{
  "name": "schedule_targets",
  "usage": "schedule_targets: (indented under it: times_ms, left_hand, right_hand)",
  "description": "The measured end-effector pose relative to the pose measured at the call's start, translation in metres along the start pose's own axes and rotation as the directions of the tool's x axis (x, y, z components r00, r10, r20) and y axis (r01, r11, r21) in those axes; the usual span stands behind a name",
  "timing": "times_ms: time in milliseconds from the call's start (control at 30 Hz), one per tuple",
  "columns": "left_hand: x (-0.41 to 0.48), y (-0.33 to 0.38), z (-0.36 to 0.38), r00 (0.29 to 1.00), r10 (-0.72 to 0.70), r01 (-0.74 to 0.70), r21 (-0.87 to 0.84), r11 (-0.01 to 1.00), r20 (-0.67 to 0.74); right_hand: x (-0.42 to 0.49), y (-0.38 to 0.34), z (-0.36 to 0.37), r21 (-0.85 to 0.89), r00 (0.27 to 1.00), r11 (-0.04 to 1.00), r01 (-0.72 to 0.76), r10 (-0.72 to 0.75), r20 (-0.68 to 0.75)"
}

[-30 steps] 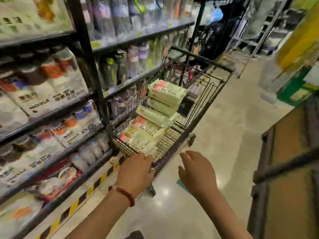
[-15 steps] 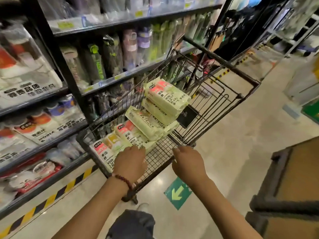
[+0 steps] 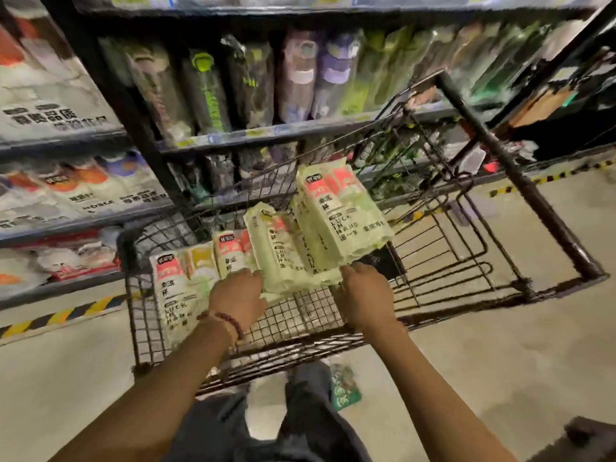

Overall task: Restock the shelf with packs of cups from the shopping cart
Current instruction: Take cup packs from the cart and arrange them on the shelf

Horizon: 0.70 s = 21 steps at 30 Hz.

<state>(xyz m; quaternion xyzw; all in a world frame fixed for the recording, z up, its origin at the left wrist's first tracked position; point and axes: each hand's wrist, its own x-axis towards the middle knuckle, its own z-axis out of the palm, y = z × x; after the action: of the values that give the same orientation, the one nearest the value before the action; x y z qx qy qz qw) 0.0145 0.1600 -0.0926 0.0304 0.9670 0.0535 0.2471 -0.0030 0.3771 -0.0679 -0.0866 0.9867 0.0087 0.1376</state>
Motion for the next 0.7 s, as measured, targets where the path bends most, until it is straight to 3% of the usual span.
schedule_targets:
  times_ms: [200,400,533,700]
  left_hand:
    - [0.037,0.045,0.025,0.974,-0.198,0.211,-0.134,0.968,0.108]
    - [0.071,0.06,0.035,0.949,-0.315,0.302,-0.26,0.917,-0.007]
    - [0.108,0.051,0.035,0.896,-0.442,0.426,-0.344,0.837,0.036]
    - [0.155,0.035,0.048,0.781,-0.561,0.624,-0.323,0.712,0.273]
  right_hand:
    - [0.055,0.059,-0.001,0.059,0.987,0.985,0.159,-0.158,-0.021]
    - [0.105,0.106,-0.003,0.209,0.966,0.954,0.214,-0.174,-0.193]
    - [0.155,0.121,0.005,0.281,0.993,0.955,0.097,-0.075,-0.088]
    - [0.194,0.122,0.026,0.521,0.986,0.85,-0.074,-0.014,0.164]
